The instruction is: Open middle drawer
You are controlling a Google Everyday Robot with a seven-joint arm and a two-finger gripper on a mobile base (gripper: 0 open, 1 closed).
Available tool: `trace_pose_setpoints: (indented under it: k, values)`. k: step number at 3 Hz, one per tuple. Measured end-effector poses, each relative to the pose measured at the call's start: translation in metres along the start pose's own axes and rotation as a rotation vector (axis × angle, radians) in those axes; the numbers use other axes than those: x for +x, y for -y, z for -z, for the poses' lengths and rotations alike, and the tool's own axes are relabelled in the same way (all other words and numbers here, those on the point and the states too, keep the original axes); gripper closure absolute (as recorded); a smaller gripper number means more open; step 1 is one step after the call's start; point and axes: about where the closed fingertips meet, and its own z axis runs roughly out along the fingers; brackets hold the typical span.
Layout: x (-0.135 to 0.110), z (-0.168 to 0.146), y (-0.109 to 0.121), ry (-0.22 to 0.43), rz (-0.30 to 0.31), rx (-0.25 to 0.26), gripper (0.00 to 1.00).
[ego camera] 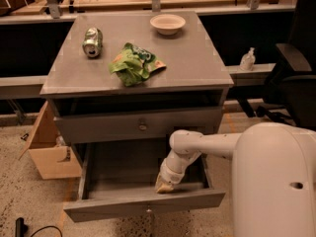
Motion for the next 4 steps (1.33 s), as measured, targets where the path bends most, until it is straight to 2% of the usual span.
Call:
trace_pose_setpoints:
  k: [1,2,4]
  values:
    - [0.000,0.000,0.001,0.000,0.000,0.000,1.00]
    - [-0.003,-0.003,-0.018,0.009,-0.003,-0.033,1.00]
    - [-0.004,-0.001,-0.019,0.015,-0.009,-0.022,1.00]
